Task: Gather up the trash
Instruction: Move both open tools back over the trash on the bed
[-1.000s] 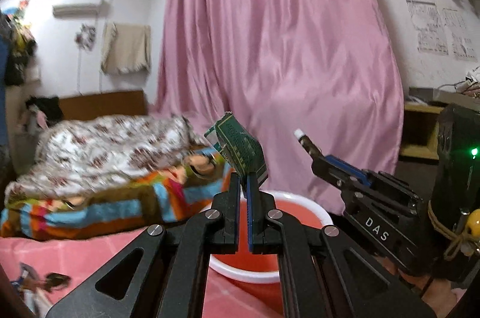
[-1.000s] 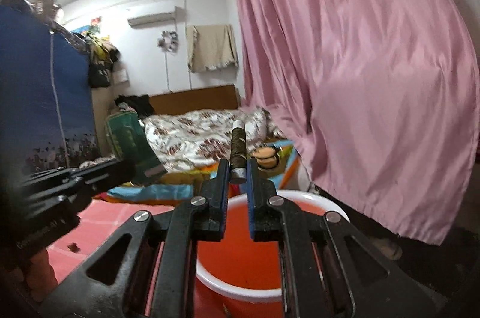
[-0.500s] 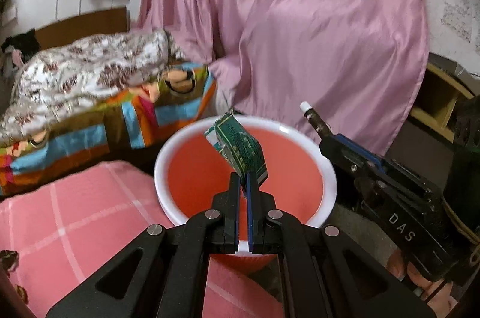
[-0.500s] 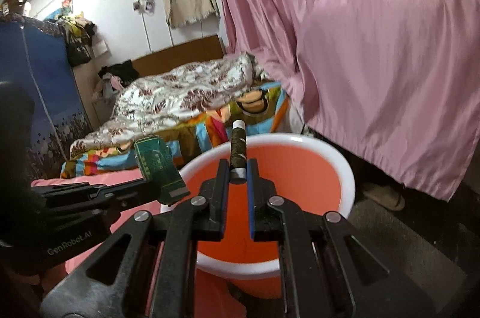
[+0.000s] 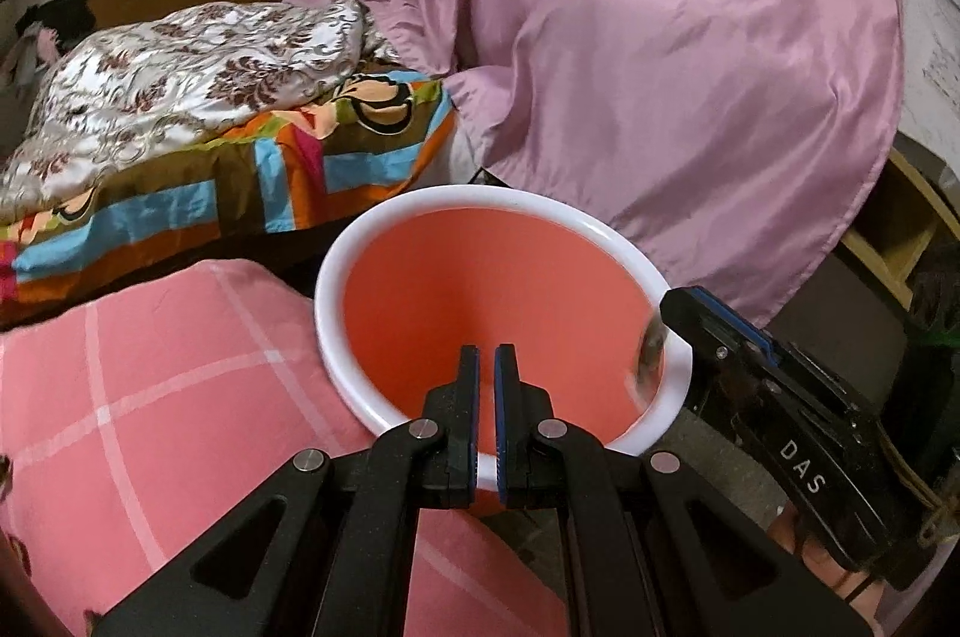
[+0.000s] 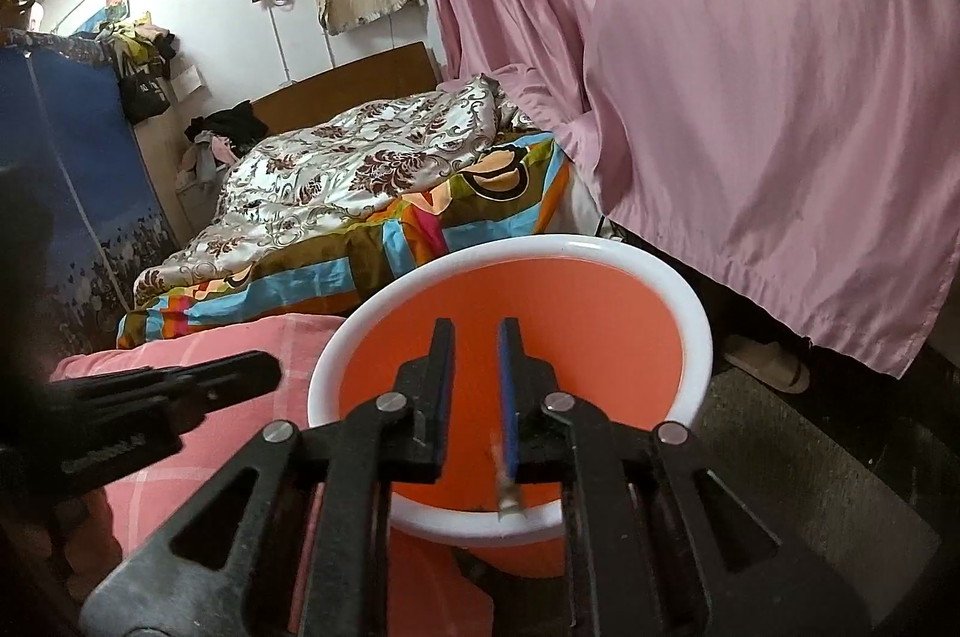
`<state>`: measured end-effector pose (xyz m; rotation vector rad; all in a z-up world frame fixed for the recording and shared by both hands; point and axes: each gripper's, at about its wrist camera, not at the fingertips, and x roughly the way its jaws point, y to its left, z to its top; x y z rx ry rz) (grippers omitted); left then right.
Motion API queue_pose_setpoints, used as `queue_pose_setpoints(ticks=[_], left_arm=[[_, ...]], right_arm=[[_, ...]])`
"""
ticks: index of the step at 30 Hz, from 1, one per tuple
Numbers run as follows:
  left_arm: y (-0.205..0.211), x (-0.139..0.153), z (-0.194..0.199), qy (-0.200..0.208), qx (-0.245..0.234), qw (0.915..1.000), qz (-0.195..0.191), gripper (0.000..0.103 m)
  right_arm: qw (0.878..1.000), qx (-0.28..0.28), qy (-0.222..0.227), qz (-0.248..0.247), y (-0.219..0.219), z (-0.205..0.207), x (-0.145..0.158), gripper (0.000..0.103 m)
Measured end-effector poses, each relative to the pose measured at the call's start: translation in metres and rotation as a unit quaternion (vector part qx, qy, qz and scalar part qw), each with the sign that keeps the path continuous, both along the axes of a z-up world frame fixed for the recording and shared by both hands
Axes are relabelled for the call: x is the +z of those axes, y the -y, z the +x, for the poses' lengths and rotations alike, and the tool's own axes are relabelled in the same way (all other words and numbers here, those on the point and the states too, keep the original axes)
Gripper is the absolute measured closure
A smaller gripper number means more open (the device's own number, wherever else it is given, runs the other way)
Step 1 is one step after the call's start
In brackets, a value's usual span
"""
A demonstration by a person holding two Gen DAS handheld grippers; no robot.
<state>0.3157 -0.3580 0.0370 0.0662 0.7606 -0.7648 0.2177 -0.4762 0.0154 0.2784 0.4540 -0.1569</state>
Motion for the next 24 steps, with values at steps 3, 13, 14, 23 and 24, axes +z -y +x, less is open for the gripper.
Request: queue_pose_setpoints(ticks=[3,13,14,23,24], left_arm=[[-0.014,0.004,-0.006,0.009,0.018,0.9998,-0.006,0.100],[-0.075,0.025,-0.035,0.047,0.089,0.9941,-0.041,0.073],[-0.085,0.028,-0.040,0.056,0.099,0.9924,-0.049,0.067],[-0.160,0.051,-0.083,0.119,0.191,0.9714,-0.075,0.045],[-0.169,0.052,-0.088,0.125,0.200,0.9683,-0.080,0.034]], right_arm=[[1.000,0.002,0.002,0.003,0.000,0.002,0.000,0.065],[0.997,0.025,0.073,-0.017,-0.035,-0.020,0.029,0.029],[0.996,0.028,0.083,-0.020,-0.040,-0.023,0.032,0.024],[0.980,0.074,0.181,-0.043,-0.093,-0.055,0.059,0.000],[0.978,0.081,0.187,-0.045,-0.098,-0.057,0.061,0.000]])
